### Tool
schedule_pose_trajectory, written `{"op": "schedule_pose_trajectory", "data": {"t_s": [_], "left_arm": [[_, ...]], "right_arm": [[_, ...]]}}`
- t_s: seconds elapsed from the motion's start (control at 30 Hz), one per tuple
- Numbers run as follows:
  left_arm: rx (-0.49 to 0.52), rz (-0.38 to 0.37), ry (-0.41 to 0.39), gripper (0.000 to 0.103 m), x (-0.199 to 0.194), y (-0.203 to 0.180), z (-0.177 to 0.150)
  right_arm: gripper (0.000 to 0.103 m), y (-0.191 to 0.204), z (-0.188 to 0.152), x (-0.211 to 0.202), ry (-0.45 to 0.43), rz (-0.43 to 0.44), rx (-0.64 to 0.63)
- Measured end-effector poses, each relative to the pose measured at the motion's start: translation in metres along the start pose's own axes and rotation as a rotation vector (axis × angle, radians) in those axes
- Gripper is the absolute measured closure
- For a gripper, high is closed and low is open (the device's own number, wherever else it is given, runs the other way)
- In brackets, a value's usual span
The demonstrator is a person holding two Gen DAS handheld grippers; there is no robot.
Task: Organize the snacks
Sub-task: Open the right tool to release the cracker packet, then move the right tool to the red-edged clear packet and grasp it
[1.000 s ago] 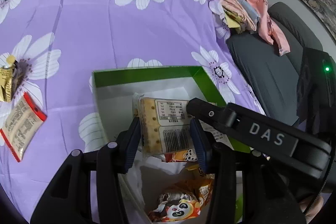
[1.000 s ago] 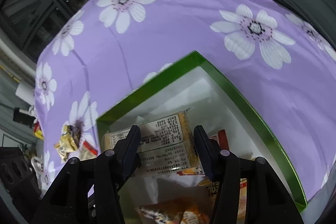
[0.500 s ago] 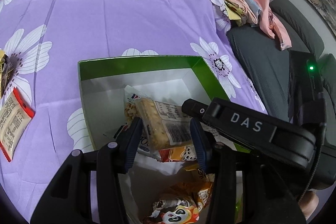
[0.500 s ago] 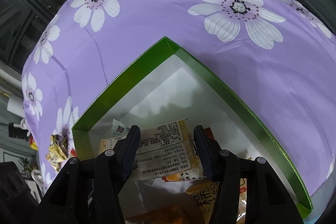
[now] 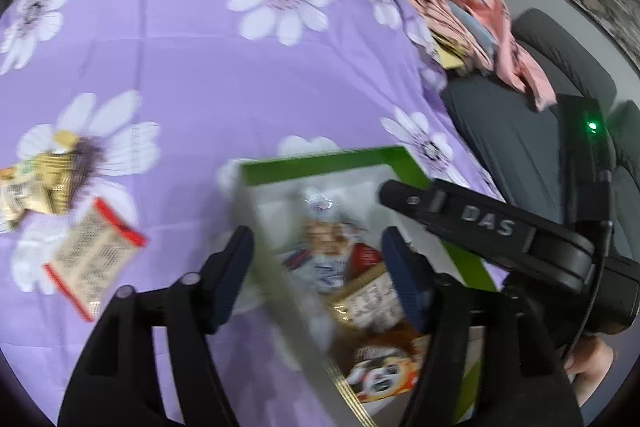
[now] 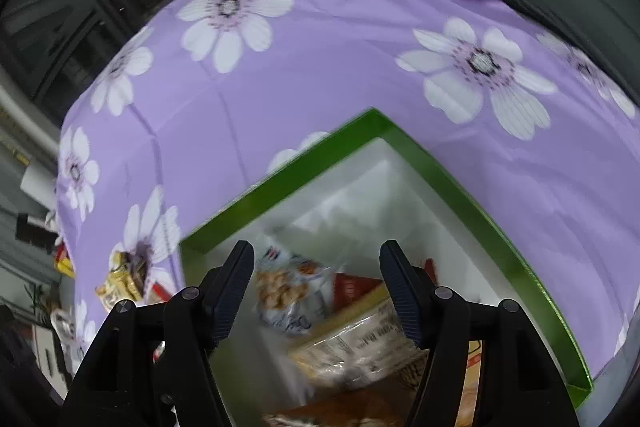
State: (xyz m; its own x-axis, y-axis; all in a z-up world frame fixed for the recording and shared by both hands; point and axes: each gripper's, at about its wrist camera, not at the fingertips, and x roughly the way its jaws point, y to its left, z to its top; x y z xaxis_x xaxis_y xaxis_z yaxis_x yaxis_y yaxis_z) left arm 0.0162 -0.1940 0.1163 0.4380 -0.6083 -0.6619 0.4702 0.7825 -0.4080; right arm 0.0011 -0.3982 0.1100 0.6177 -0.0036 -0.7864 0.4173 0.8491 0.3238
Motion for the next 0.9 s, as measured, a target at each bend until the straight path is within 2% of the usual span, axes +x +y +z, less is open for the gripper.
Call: {"op": "schedule_pose_trajectory", "data": {"t_s": [0.2,0.43,0.57,0.63,0.7,0.8,0.9], "left_arm": [[-0.102,0.079,-0.051,0.026,-0.032,0.057,0.001],[-0.215,0.219,-0.051,0.022,-0.059,0.134,-0.012],[-0.336,0.219,-0.038,0.022,-0.06,0.172,-0.026],[-0.397,0.197,-0.011,0.024,-0.055,0.188,-0.032],[-0.421,0.19,0.017,0.024,-0.049,0.193,-0.036],[-0.421,0.195,0.049,0.025,-0.041,0.196,-0.041],[-0.461,0.147,0.073,0.028,-0.035,0.198,-0.044]], "right_arm": [[0.032,0.041,-0.006,-0.007,-0.04,0.04,-0.117],[0.031,0.109,-0.025,-0.001,-0.011,0.181,-0.296],[0.03,0.148,-0.041,0.02,0.045,0.255,-0.381],[0.03,0.162,-0.051,0.045,0.154,0.315,-0.401],[0.03,0.171,-0.058,0.065,0.218,0.319,-0.399],[0.03,0.18,-0.062,0.094,0.252,0.279,-0.382],[0.03,0.186,-0.065,0.117,0.288,0.302,-0.374]]}}
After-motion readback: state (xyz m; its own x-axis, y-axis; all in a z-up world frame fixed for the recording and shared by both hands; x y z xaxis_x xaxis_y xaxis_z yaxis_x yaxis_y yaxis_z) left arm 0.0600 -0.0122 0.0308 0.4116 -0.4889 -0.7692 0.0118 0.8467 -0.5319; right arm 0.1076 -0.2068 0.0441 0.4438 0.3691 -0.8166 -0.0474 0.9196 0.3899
